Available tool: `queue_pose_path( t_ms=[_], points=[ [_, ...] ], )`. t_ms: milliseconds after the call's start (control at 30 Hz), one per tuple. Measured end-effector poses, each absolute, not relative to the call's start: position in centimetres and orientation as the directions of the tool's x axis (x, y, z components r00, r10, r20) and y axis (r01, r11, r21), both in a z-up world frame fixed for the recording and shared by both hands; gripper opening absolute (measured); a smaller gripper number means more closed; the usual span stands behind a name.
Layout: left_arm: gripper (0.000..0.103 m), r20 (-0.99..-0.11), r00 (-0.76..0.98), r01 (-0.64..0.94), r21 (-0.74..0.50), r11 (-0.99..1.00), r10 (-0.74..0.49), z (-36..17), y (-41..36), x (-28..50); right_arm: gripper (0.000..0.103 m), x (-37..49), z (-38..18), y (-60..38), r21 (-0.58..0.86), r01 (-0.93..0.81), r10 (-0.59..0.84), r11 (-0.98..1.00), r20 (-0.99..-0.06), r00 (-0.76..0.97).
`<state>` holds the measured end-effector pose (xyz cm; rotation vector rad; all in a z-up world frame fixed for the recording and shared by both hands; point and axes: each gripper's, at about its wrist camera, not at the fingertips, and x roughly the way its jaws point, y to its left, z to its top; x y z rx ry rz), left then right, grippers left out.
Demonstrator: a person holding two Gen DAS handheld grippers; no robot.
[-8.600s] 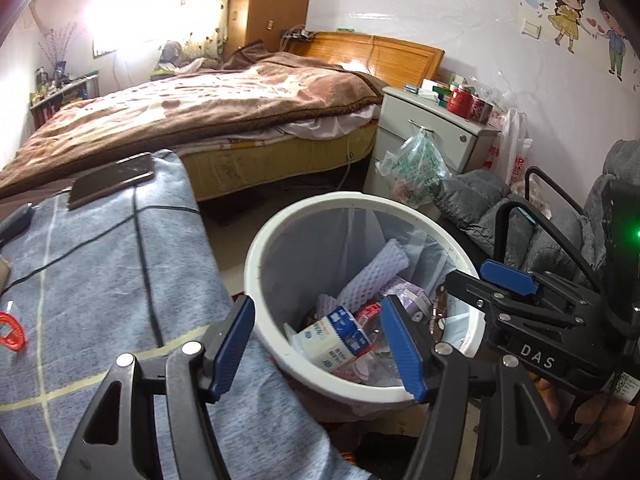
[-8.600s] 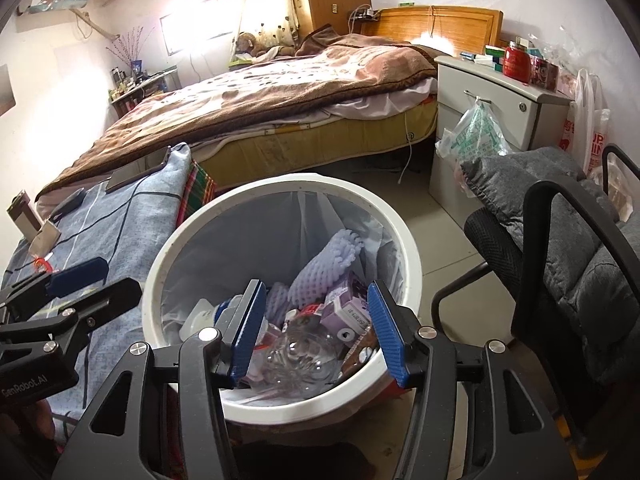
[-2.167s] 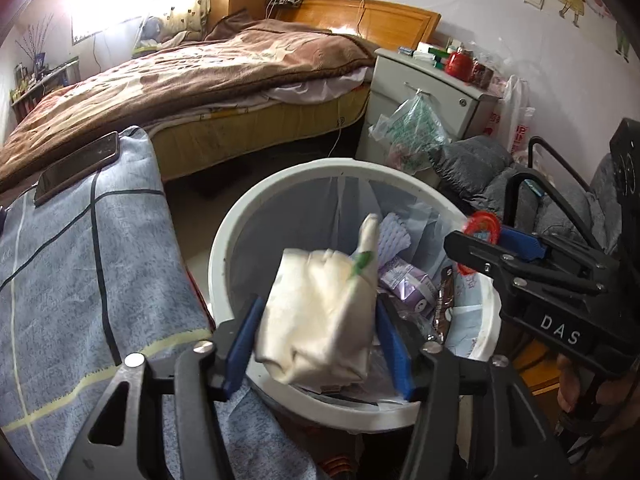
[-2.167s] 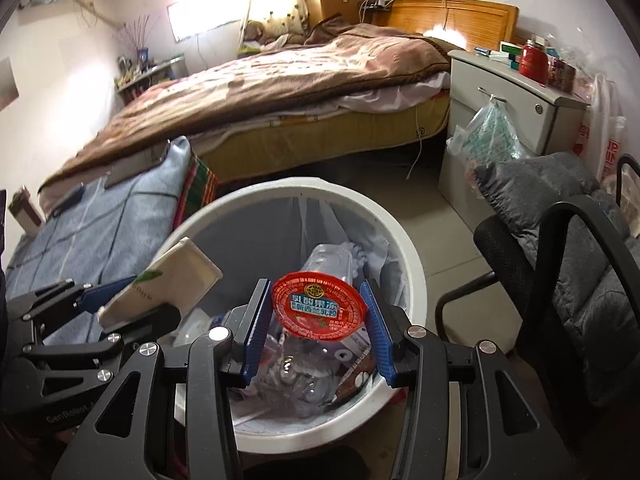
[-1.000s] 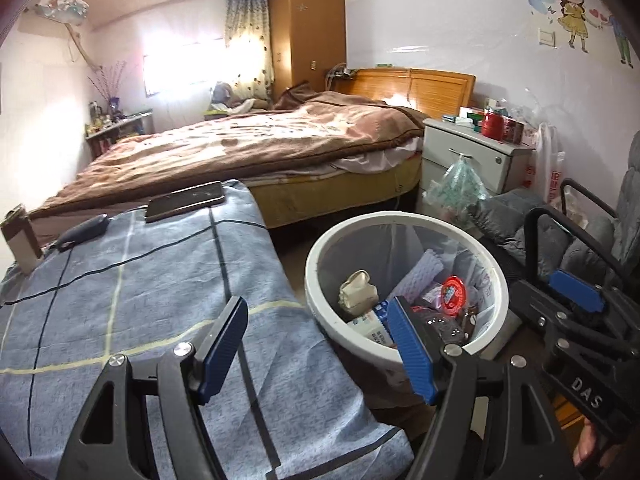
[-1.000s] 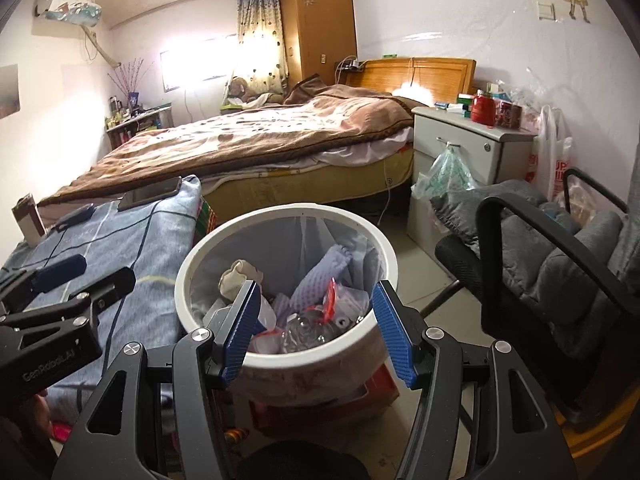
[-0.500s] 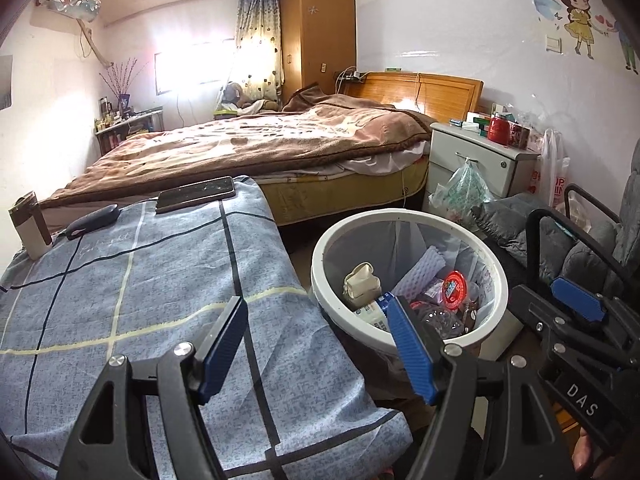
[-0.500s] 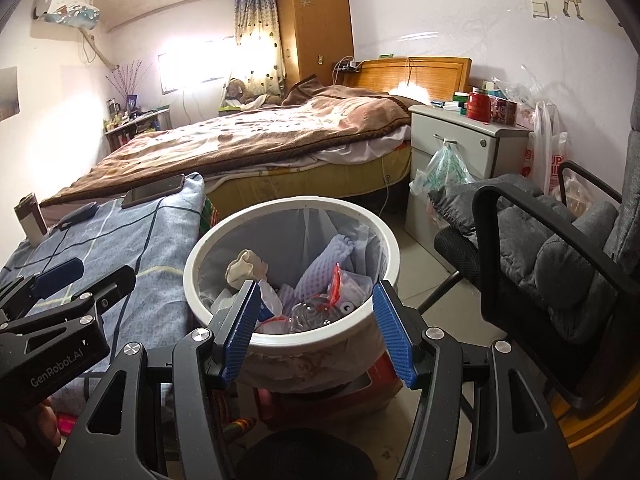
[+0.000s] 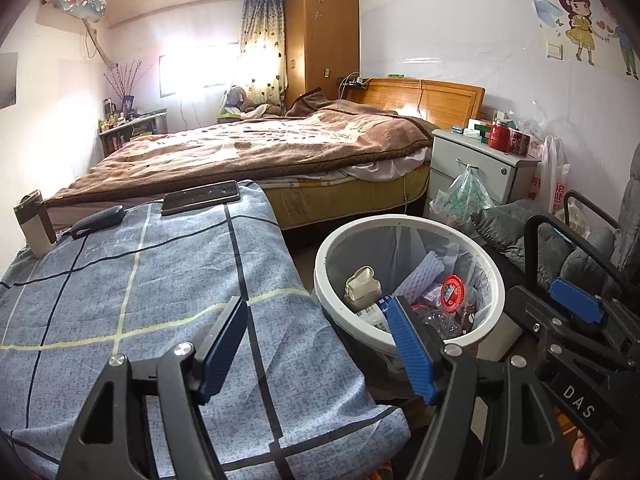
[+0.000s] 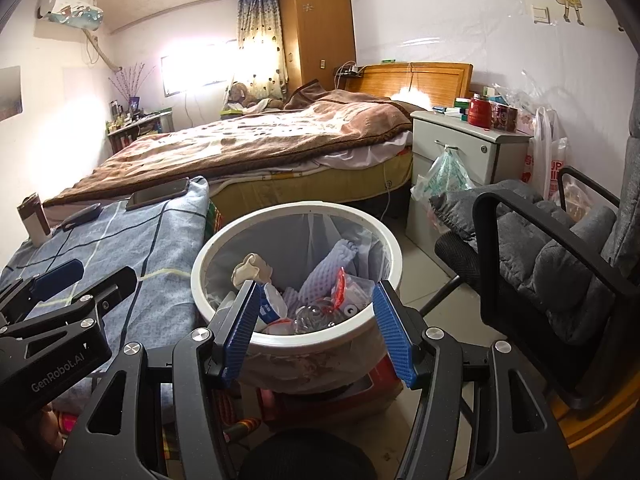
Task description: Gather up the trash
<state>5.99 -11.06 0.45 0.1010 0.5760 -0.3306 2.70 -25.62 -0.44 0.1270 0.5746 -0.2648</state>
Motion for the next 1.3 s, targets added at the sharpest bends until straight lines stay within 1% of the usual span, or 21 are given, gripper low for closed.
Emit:
queue_pose_path(
  t_ms=[1300],
  points=[
    [0.074,-0.542,0.792,0.327,-0.011,0.945,-0.280,0.72,-10.55,6.03,0.060,2.44,-0.13,-25.15,0.049,0.283,-0.210,0.958,-0.553,0.806]
  ],
)
